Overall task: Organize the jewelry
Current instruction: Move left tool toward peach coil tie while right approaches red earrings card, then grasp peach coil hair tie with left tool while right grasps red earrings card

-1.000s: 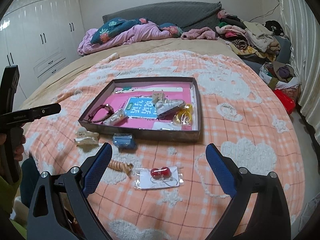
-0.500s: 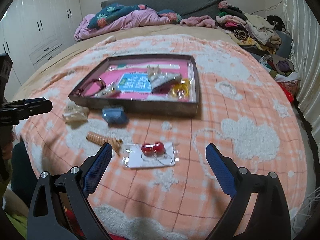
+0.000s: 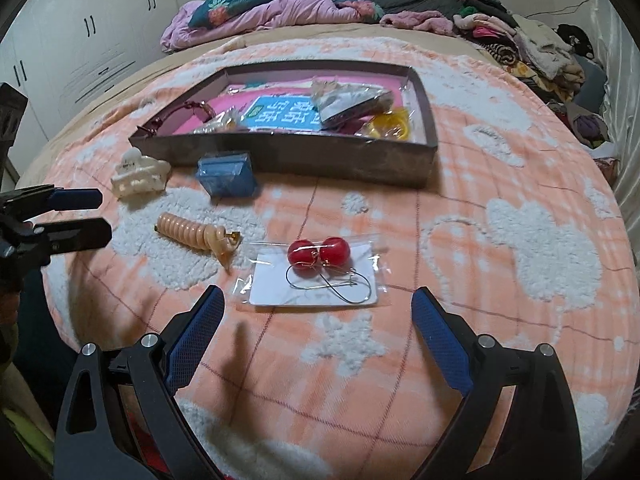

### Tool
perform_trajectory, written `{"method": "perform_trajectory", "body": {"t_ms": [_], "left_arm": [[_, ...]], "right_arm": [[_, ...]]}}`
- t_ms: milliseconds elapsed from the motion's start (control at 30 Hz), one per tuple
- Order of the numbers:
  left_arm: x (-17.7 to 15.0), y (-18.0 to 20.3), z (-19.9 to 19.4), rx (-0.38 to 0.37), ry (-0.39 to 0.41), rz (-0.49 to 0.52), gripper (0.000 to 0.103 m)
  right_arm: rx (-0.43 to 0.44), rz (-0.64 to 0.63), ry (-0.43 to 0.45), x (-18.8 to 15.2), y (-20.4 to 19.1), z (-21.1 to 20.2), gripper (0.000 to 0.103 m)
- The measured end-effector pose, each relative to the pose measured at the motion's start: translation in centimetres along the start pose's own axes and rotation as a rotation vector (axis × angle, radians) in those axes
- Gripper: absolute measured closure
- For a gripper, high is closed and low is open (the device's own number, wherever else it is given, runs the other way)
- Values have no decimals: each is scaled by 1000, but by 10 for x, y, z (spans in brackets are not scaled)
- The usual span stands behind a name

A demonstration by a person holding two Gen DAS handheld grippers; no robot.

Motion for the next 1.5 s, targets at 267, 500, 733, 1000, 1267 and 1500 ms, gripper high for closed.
{"method": "perform_trajectory", "body": {"t_ms": [267, 500, 733, 1000, 1267, 1500], "left_arm": [[-5, 9, 25, 4, -38, 39, 17], [3, 23, 47, -5, -36, 84, 20], [12, 46, 65, -12, -31, 139, 29], [16, 56, 70, 39, -15, 212, 92], [18, 58, 54, -41, -33, 182, 93], [41, 62, 13, -89, 38, 171, 93]], "right_arm": [[12, -9, 13, 4, 3, 25, 6], [20, -5, 27, 7, 11, 22, 31], [17, 101, 58, 10, 39, 6, 33], [-7, 159, 108, 21, 63, -16, 33], [-17, 163, 166, 43, 68, -37, 33], [-21, 144, 227, 69, 67, -61, 33]]}}
Point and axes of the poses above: each gripper's, at about its wrist camera, not at the fingertips, and z roughly the way its jaws point, y to its right, x to its top, the point moved 8 cm from there along z, roughly the way its jaws point, and after that the axes turned 2 degrees about -z, right-handed, at the moved point
